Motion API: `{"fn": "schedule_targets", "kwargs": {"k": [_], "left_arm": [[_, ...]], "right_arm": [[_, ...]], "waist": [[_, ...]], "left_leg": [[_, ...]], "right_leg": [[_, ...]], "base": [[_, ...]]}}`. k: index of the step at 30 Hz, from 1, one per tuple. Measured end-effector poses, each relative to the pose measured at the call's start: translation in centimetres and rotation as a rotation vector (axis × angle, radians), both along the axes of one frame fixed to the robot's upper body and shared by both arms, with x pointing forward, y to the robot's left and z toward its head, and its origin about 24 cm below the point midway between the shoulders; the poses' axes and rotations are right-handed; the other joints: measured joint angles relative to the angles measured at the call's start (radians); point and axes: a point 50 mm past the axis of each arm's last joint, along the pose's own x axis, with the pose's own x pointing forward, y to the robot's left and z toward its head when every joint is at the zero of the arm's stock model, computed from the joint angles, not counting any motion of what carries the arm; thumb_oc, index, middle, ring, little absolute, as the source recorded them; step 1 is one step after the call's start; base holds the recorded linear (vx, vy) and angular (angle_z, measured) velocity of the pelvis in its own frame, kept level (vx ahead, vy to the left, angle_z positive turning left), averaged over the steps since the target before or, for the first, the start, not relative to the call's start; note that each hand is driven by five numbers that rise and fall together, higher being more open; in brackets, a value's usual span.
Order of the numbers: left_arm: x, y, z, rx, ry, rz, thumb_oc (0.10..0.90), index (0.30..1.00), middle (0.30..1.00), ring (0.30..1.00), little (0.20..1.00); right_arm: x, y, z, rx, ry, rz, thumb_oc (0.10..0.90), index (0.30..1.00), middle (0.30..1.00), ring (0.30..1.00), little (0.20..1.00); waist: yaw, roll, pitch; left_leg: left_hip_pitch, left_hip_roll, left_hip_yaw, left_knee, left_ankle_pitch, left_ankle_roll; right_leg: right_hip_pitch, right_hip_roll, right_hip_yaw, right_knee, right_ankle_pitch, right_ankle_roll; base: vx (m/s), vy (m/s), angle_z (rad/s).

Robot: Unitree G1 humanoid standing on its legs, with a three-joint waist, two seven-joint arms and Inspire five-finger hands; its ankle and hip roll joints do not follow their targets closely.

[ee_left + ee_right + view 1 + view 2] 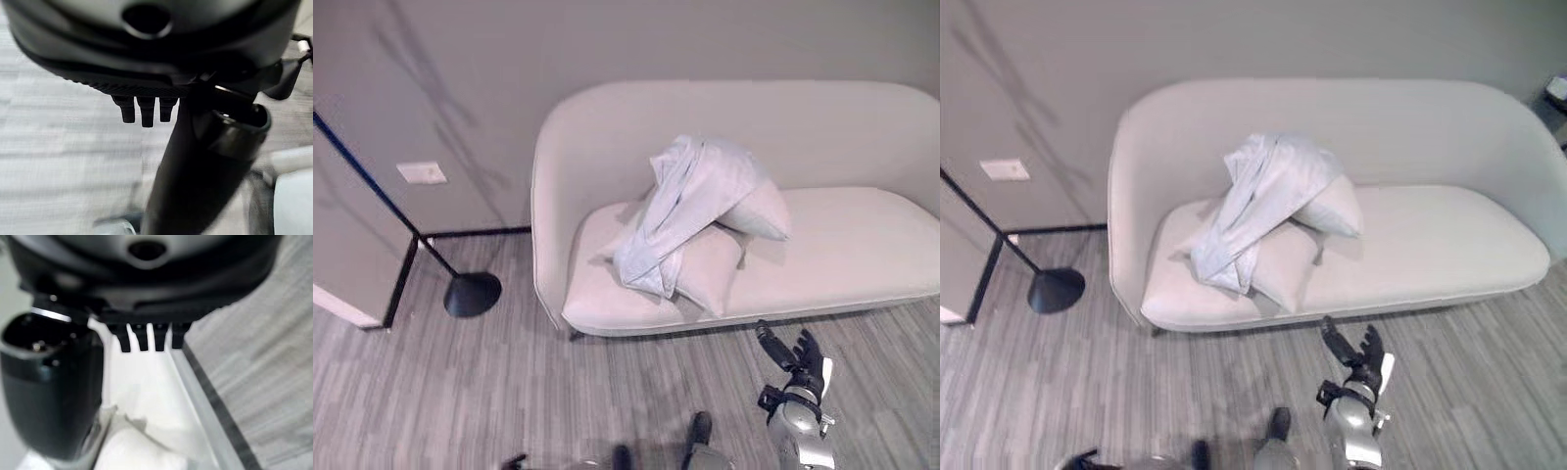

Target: Hang the clothes on the sofa on the clothes rack.

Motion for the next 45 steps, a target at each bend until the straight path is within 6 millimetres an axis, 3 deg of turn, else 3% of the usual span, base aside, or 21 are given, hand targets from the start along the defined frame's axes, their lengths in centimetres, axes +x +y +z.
{"fn": "schedule_targets", "kwargs": {"k": [4, 6, 7, 9, 13, 14, 16, 17, 18, 20, 22, 24, 27, 29, 31, 33, 35, 37, 41, 45], "left_arm": [[-1.7, -0.7, -0.5, -0.023, 0.050, -0.002, 0.800, 0.900, 0.900, 0.900, 0.900], [-2.4, -0.3, -0.5, -0.028, 0.054, 0.042, 0.800, 0.900, 0.900, 0.900, 0.900], [-2.4, -0.5, -0.5, -0.032, 0.052, 0.048, 0.800, 0.900, 0.900, 0.900, 0.900], [-2.3, -1.0, -0.6, -0.047, 0.046, 0.043, 0.800, 0.900, 0.900, 0.900, 0.900], [-2.2, -2.0, -0.7, -0.077, 0.029, 0.048, 0.800, 0.900, 0.900, 0.900, 0.900], [-2.0, -0.9, -0.5, -0.067, 0.006, 0.089, 0.800, 0.900, 0.900, 0.900, 0.900], [-1.9, -0.4, -0.4, -0.087, -0.024, 0.167, 0.800, 0.900, 0.900, 0.900, 0.900], [-1.2, -0.2, -0.2, -0.093, -0.060, 0.208, 0.800, 0.900, 0.900, 0.900, 0.900], [-0.6, 0.2, 0.1, -0.099, -0.109, 0.252, 0.800, 0.900, 0.900, 0.900, 0.900], [0.2, -0.2, 0.1, -0.111, -0.121, 0.208, 0.800, 0.900, 0.900, 0.900, 0.900], [0.6, -0.5, 0.1, -0.114, -0.123, 0.176, 0.800, 0.900, 0.900, 0.900, 0.900], [0.5, -0.6, 0.1, -0.116, -0.114, 0.162, 0.800, 0.900, 0.900, 0.900, 0.900], [-1.2, -1.5, -0.6, -0.147, -0.047, 0.254, 0.800, 0.900, 0.900, 0.900, 0.900], [-2.4, -1.8, -0.8, -0.161, -0.014, 0.297, 0.800, 0.900, 0.900, 0.900, 0.900], [-2.5, -1.5, -0.8, -0.147, -0.005, 0.268, 0.800, 0.900, 0.900, 0.900, 0.900], [-2.4, -1.0, -0.6, -0.119, 0.005, 0.182, 0.800, 0.900, 0.900, 0.900, 0.900], [-1.2, -0.7, -0.4, -0.097, -0.015, 0.102, 0.800, 0.900, 0.900, 0.900, 0.900], [0.1, -0.6, 0.0, -0.090, -0.062, 0.078, 0.800, 0.900, 0.900, 0.900, 0.900], [1.2, -0.5, 0.3, -0.089, -0.101, 0.069, 0.800, 0.900, 0.900, 0.900, 0.900], [0.9, 0.0, 0.3, -0.072, -0.089, 0.077, 0.800, 0.900, 0.900, 0.900, 0.900]], "right_arm": [[-0.5, -0.2, -0.2, -0.002, 0.009, -0.003, 0.800, 0.900, 0.900, 0.900, 0.900], [-1.2, -0.1, -0.9, 0.030, 0.028, 0.025, 0.800, 0.900, 0.900, 0.900, 0.900], [-1.2, -0.2, -0.9, 0.034, 0.026, 0.034, 0.800, 0.900, 0.900, 0.900, 0.900], [-0.8, -0.9, -0.3, 0.025, 0.007, 0.059, 0.800, 0.900, 0.900, 0.900, 0.900], [0.6, -2.2, 1.5, -0.003, -0.047, 0.139, 0.800, 0.900, 0.900, 0.900, 0.900], [1.1, -1.5, 1.5, 0.029, -0.062, 0.191, 0.800, 0.900, 0.900, 0.900, 0.900], [1.5, -0.9, 1.6, 0.053, -0.091, 0.229, 0.800, 0.900, 0.900, 0.900, 0.900], [1.6, -0.7, 1.7, 0.070, -0.101, 0.244, 0.800, 0.900, 0.900, 0.900, 0.900], [2.0, 0.1, 2.0, 0.095, -0.128, 0.289, 0.800, 0.900, 0.900, 0.900, 0.900], [2.6, 0.8, 3.0, 0.120, -0.184, 0.336, 0.800, 0.900, 0.900, 0.900, 0.900], [3.0, 1.4, 3.5, 0.130, -0.213, 0.389, 0.800, 0.900, 0.900, 0.900, 0.900], [3.2, 2.4, 3.7, 0.144, -0.221, 0.453, 0.800, 0.900, 0.900, 0.900, 0.900], [2.1, 4.4, 3.2, 0.194, -0.206, 0.545, 0.800, 0.900, 0.900, 0.900, 0.900], [-0.5, 5.2, 2.2, 0.243, -0.170, 0.578, 0.800, 0.900, 0.900, 0.900, 0.900], [-1.7, 5.9, 1.3, 0.278, -0.133, 0.596, 0.800, 0.900, 0.900, 0.900, 0.900], [-2.1, 6.3, 0.8, 0.300, -0.098, 0.620, 0.800, 0.900, 0.900, 0.900, 0.900], [-2.0, 6.4, 0.9, 0.302, -0.100, 0.624, 0.800, 0.900, 0.900, 0.900, 0.900], [-1.3, 6.5, 1.2, 0.293, -0.116, 0.629, 0.800, 0.900, 0.900, 0.900, 0.900], [1.1, 7.3, 2.5, 0.271, -0.173, 0.636, 0.800, 0.900, 0.900, 0.900, 0.900], [2.3, 7.3, 3.5, 0.237, -0.213, 0.609, 0.800, 0.900, 0.900, 0.900, 0.900]], "waist": [[0.002, 0.001, -0.003], [-0.004, -0.022, -0.026], [-0.001, -0.018, -0.037], [-0.001, 0.033, -0.062], [0.008, 0.085, -0.090], [0.023, 0.058, -0.076], [0.038, 0.047, -0.080], [0.037, 0.023, -0.066], [0.062, 0.001, -0.049], [0.058, -0.008, -0.034], [0.057, 0.001, -0.027], [0.065, 0.007, -0.022], [0.064, 0.042, -0.015], [0.048, 0.061, -0.023], [0.034, 0.044, -0.021], [0.029, 0.018, -0.025], [0.021, 0.002, -0.029], [0.022, 0.000, -0.030], [0.031, -0.015, -0.039], [0.035, -0.029, -0.045]], "left_leg": [[0.113, 0.015, -0.017, -0.086, 0.016, -0.023], [0.165, 0.042, -0.064, -0.122, 0.013, -0.080], [0.165, 0.065, -0.070, -0.126, 0.010, -0.098], [0.145, 0.138, -0.105, -0.130, 0.022, -0.135], [0.133, 0.255, -0.129, -0.117, 0.055, -0.202], [0.112, 0.298, -0.153, -0.004, 0.044, -0.216], [0.045, 0.309, -0.193, 0.110, 0.057, -0.244], [-0.003, 0.310, -0.210, 0.199, 0.066, -0.263], [-0.047, 0.317, -0.206, 0.243, 0.075, -0.271], [-0.076, 0.302, -0.192, 0.180, 0.060, -0.259], [-0.093, 0.286, -0.163, 0.022, 0.068, -0.263], [-0.113, 0.267, -0.163, -0.157, 0.110, -0.289], [-0.119, 0.284, -0.169, -0.186, 0.142, -0.275], [-0.083, 0.276, -0.159, -0.186, 0.157, -0.257], [-0.069, 0.245, -0.135, -0.186, 0.223, -0.199], [-0.055, 0.196, -0.106, -0.185, 0.230, -0.163], [-0.052, 0.141, -0.088, -0.181, 0.223, -0.133], [-0.047, 0.114, -0.078, -0.181, 0.213, -0.117], [-0.035, 0.097, -0.060, -0.181, 0.199, -0.099], [-0.034, 0.100, -0.058, -0.182, 0.195, -0.104]], "right_leg": [[0.083, 0.004, 0.007, -0.034, 0.019, 0.023], [0.151, 0.061, -0.015, -0.025, 0.024, 0.016], [0.161, 0.081, -0.040, -0.032, -0.005, -0.007], [0.185, 0.155, -0.073, -0.057, 0.000, -0.026], [0.220, 0.277, -0.110, -0.076, -0.062, -0.109], [0.261, 0.307, -0.122, -0.076, -0.083, -0.144], [0.266, 0.339, -0.129, -0.072, -0.122, -0.163], [0.267, 0.331, -0.132, -0.084, -0.127, -0.173], [0.275, 0.332, -0.134, -0.083, -0.128, -0.204], [0.269, 0.329, -0.156, -0.083, -0.133, -0.210], [0.265, 0.332, -0.180, -0.084, -0.139, -0.203], [0.248, 0.335, -0.179, -0.084, -0.142, -0.196], [0.269, 0.355, -0.175, -0.084, -0.145, -0.177], [0.304, 0.349, -0.174, -0.083, -0.168, -0.156], [0.318, 0.316, -0.164, -0.082, -0.169, -0.133], [0.319, 0.263, -0.142, -0.075, -0.161, -0.106], [0.314, 0.205, -0.122, -0.071, -0.152, -0.087], [0.311, 0.175, -0.122, -0.062, -0.144, -0.073], [0.311, 0.154, -0.117, -0.057, -0.142, -0.056], [0.313, 0.156, -0.118, -0.057, -0.157, -0.036]], "base": [[0.25, -0.232, 0.07], [0.26, -0.400, 0.49], [0.13, -0.289, 0.21], [0.08, -0.198, 0.34], [0.18, -0.302, 0.29], [0.13, -0.281, 0.20], [0.06, -0.156, 0.20], [0.05, -0.082, 0.23], [0.07, -0.027, 0.25], [0.09, 0.051, 0.33], [0.09, 0.094, 0.32], [0.14, 0.123, 0.09], [0.18, 0.184, -0.18], [0.16, 0.206, 0.01], [0.10, 0.196, -0.16], [0.07, 0.158, -0.25], [0.05, 0.157, -0.09], [0.04, 0.117, -0.06], [0.02, 0.072, -0.10], [0.01, 0.027, -0.01]]}}
